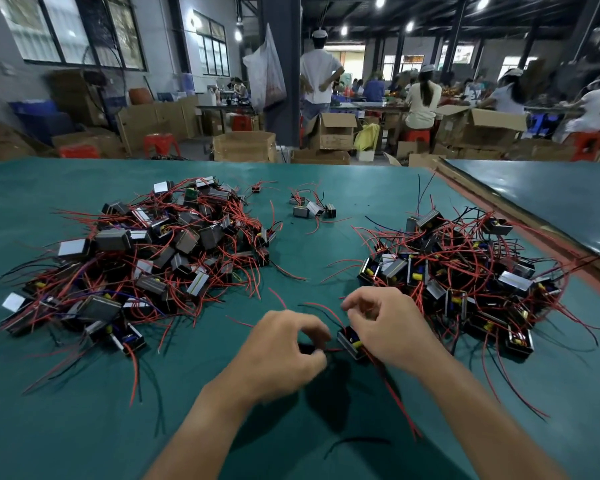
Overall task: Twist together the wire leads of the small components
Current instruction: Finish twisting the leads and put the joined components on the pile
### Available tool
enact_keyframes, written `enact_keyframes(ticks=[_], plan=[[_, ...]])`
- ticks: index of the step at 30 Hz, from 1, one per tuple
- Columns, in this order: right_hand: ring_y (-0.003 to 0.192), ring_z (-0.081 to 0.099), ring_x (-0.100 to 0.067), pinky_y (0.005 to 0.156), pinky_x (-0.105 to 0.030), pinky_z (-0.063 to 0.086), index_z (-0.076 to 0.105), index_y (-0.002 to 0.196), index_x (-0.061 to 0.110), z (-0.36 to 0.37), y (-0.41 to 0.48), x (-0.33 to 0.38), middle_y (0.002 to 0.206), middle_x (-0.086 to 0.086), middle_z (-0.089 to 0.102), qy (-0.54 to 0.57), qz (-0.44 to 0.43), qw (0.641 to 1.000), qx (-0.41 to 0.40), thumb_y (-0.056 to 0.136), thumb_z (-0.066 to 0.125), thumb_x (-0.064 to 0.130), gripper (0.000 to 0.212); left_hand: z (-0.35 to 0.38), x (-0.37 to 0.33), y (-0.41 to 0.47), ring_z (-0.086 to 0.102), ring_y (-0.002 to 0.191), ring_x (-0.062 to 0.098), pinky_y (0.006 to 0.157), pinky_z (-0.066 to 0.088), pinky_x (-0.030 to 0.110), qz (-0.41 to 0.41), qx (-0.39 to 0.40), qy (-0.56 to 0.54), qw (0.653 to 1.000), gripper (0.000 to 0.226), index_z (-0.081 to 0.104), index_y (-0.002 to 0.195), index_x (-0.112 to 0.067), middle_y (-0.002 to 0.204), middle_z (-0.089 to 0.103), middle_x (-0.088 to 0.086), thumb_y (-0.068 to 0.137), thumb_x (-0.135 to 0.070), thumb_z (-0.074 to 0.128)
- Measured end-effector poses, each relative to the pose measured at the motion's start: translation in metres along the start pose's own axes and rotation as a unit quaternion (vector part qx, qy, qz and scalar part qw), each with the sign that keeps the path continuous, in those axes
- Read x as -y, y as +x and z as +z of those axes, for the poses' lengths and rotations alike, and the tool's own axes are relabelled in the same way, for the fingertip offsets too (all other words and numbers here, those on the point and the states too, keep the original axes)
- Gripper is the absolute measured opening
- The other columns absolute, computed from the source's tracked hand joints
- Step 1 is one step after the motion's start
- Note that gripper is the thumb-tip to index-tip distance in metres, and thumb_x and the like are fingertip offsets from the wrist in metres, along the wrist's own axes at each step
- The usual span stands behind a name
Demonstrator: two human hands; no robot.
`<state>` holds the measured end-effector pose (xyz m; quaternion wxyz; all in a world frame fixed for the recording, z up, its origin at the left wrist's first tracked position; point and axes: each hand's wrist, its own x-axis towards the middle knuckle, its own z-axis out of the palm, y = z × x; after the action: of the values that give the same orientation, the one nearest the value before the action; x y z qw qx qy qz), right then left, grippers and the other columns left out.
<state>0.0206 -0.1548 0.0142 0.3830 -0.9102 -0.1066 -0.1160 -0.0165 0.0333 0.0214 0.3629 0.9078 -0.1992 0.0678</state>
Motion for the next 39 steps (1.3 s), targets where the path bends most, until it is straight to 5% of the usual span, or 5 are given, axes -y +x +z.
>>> enact_keyframes(ticks=[4,16,22,34,39], plan=[[0.059,0.053,0.010,0.055,-0.007,0.033,0.064,0.069,0.042,0.004,-0.002,-0.001,0.066,0.033,0.061,-0.051,-0.009,0.997,0.061,0.081,0.066,0.028,0.018,-0.003,0.004,0.002,0.065,0.078,-0.003,0.072,0.046,0.010,0.008,0.025,0.010,1.000,0.012,0.075,0.086,-0.028,0.079,0.073,-0.016,0.076,-0.022,0.070],[0.067,0.054,-0.003,0.060,-0.020,0.037,0.067,0.116,0.032,0.004,-0.002,-0.001,0.068,0.013,0.059,-0.118,0.020,0.984,0.129,0.087,0.064,0.040,0.030,-0.005,0.015,0.003,0.059,0.060,0.004,0.062,0.051,0.028,-0.103,-0.067,0.001,0.992,0.020,0.057,0.084,-0.029,0.068,0.067,-0.014,0.083,-0.014,0.070],[0.058,0.048,-0.008,0.053,-0.023,0.033,0.052,0.069,0.032,0.006,-0.001,0.001,0.055,0.010,0.051,-0.128,0.023,0.984,0.123,0.084,0.060,0.031,0.018,-0.003,0.016,0.005,0.056,0.061,0.003,0.059,0.046,0.023,-0.099,-0.065,0.016,0.993,0.033,0.046,0.086,-0.036,0.075,0.067,-0.017,0.081,-0.005,0.055],[0.047,0.031,-0.015,0.048,-0.028,0.028,0.041,0.058,0.010,0.006,-0.005,0.007,0.047,0.000,0.035,-0.095,-0.030,0.994,0.040,0.091,0.058,0.045,0.050,-0.003,0.014,0.004,0.062,0.078,0.012,0.071,0.053,0.035,-0.132,-0.074,0.027,0.988,0.027,0.057,0.076,-0.029,0.080,0.059,-0.014,0.080,-0.003,0.050],[0.055,0.048,-0.005,0.056,-0.020,0.037,0.058,0.070,0.022,0.007,-0.005,0.006,0.061,0.012,0.055,-0.041,-0.037,0.998,0.009,0.088,0.062,0.023,0.019,-0.004,0.015,0.005,0.052,0.081,0.011,0.075,0.046,0.029,-0.109,-0.104,0.058,0.987,0.031,0.072,0.092,-0.026,0.084,0.053,-0.012,0.076,-0.002,0.061]])
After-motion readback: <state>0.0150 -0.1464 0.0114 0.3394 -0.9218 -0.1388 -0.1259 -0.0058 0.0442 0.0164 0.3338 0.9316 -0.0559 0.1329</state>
